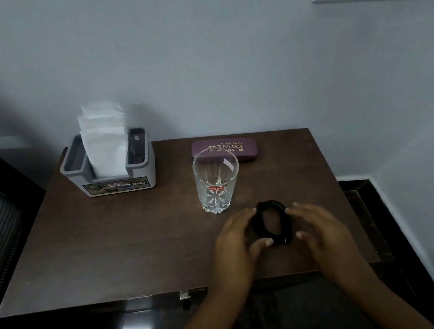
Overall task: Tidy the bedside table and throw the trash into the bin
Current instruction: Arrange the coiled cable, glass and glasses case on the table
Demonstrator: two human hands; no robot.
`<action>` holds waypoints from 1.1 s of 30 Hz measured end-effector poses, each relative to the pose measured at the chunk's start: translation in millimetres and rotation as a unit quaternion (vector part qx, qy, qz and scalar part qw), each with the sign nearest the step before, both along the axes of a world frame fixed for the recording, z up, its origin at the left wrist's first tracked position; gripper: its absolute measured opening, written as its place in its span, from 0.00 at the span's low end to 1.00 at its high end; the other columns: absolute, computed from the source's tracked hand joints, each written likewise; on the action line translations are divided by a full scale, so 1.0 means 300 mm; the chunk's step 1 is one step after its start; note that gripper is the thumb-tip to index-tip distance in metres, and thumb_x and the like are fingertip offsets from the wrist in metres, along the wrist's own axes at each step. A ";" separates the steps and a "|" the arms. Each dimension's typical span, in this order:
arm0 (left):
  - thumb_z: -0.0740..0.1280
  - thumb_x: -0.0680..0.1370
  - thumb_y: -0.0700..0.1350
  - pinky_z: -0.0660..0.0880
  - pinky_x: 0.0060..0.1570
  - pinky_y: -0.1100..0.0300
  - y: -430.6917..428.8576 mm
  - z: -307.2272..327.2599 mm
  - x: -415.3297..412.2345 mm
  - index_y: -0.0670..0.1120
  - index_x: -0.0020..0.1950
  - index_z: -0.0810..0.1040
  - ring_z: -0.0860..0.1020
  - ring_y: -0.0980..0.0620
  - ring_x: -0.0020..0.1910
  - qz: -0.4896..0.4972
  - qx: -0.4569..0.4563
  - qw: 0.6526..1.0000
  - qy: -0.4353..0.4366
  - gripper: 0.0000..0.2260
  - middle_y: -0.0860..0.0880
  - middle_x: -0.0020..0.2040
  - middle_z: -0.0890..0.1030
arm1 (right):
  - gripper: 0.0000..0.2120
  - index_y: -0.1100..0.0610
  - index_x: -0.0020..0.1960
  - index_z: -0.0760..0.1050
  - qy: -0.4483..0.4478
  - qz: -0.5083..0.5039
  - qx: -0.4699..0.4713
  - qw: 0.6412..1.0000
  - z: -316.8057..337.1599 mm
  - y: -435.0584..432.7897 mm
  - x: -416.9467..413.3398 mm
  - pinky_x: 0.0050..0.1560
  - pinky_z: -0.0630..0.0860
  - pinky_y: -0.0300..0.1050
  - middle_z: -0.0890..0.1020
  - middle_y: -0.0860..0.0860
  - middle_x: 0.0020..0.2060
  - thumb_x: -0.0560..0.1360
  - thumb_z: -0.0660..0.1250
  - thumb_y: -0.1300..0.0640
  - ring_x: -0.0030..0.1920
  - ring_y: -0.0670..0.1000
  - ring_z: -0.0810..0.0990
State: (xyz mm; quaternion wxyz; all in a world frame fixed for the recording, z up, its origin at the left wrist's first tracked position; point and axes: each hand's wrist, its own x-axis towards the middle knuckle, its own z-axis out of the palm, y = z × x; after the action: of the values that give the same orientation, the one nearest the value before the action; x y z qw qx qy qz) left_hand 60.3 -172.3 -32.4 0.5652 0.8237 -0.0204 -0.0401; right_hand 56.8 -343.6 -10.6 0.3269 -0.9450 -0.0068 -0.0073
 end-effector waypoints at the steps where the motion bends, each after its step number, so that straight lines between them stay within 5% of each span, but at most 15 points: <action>1: 0.75 0.68 0.41 0.76 0.55 0.62 0.025 0.010 -0.023 0.58 0.55 0.77 0.78 0.60 0.55 0.026 -0.013 1.000 -0.004 0.20 0.59 0.56 0.78 | 0.24 0.52 0.61 0.75 -0.038 -0.014 0.016 0.999 0.016 0.014 -0.010 0.61 0.62 0.29 0.75 0.47 0.60 0.69 0.70 0.70 0.62 0.46 0.73; 4: 0.77 0.66 0.45 0.73 0.43 0.71 0.102 0.032 -0.055 0.60 0.46 0.72 0.77 0.61 0.46 0.133 -0.020 0.991 -0.028 0.18 0.61 0.48 0.76 | 0.29 0.46 0.64 0.70 -0.078 -0.052 0.148 0.985 0.056 0.102 -0.034 0.63 0.67 0.33 0.74 0.43 0.61 0.68 0.72 0.67 0.62 0.40 0.73; 8: 0.76 0.59 0.54 0.68 0.56 0.73 0.174 0.040 0.018 0.54 0.62 0.65 0.69 0.65 0.59 0.168 -0.045 0.984 -0.042 0.34 0.63 0.58 0.66 | 0.40 0.37 0.65 0.60 -0.010 -0.047 0.313 0.949 0.036 0.261 -0.001 0.66 0.65 0.34 0.69 0.41 0.66 0.67 0.73 0.68 0.67 0.36 0.67; 11: 0.79 0.57 0.56 0.68 0.62 0.70 0.183 0.047 0.100 0.55 0.67 0.64 0.69 0.64 0.63 0.104 -0.072 0.992 -0.029 0.42 0.57 0.65 0.67 | 0.40 0.44 0.73 0.54 0.022 -0.053 0.321 0.945 -0.004 0.343 0.063 0.66 0.63 0.35 0.65 0.44 0.69 0.70 0.69 0.69 0.68 0.38 0.64; 15: 0.77 0.58 0.52 0.75 0.60 0.53 0.165 0.030 0.164 0.60 0.63 0.68 0.74 0.56 0.61 0.091 -0.081 0.991 -0.052 0.36 0.57 0.61 0.73 | 0.34 0.48 0.71 0.62 0.016 -0.076 0.310 0.948 -0.050 0.396 0.139 0.63 0.74 0.48 0.71 0.51 0.68 0.69 0.63 0.68 0.65 0.46 0.72; 18: 0.76 0.60 0.54 0.76 0.57 0.46 0.164 0.005 0.186 0.54 0.63 0.71 0.76 0.52 0.60 0.099 -0.086 0.989 -0.063 0.33 0.53 0.59 0.77 | 0.30 0.40 0.59 0.71 0.011 -0.081 0.325 0.942 -0.060 0.412 0.152 0.53 0.77 0.35 0.79 0.50 0.57 0.69 0.62 0.72 0.55 0.42 0.79; 21: 0.74 0.61 0.54 0.76 0.56 0.47 0.173 0.003 0.178 0.56 0.61 0.72 0.77 0.54 0.58 0.116 -0.086 0.987 -0.066 0.29 0.56 0.57 0.78 | 0.32 0.41 0.59 0.69 0.014 -0.076 0.342 0.937 -0.060 0.423 0.147 0.50 0.74 0.29 0.79 0.46 0.55 0.69 0.61 0.76 0.54 0.39 0.79; 29: 0.77 0.63 0.47 0.75 0.60 0.53 0.317 0.005 0.076 0.55 0.65 0.71 0.76 0.59 0.60 0.146 -0.090 0.984 -0.048 0.32 0.55 0.60 0.78 | 0.29 0.55 0.65 0.72 0.039 -0.052 0.353 0.934 -0.087 0.531 0.094 0.54 0.76 0.37 0.81 0.50 0.56 0.67 0.63 0.75 0.56 0.43 0.79; 33: 0.77 0.65 0.40 0.76 0.57 0.57 0.424 0.016 0.009 0.59 0.60 0.74 0.79 0.60 0.56 0.163 -0.086 0.982 -0.047 0.28 0.54 0.56 0.81 | 0.31 0.52 0.63 0.73 0.052 -0.027 0.349 0.935 -0.095 0.633 0.060 0.55 0.78 0.42 0.80 0.50 0.57 0.64 0.64 0.74 0.57 0.44 0.79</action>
State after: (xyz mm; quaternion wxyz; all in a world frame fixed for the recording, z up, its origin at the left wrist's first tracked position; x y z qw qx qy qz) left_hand 63.0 -45.0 -27.5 0.6311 0.7656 0.0839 0.0928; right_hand 74.9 -153.7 -39.2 0.6360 -0.7701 0.0384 0.0315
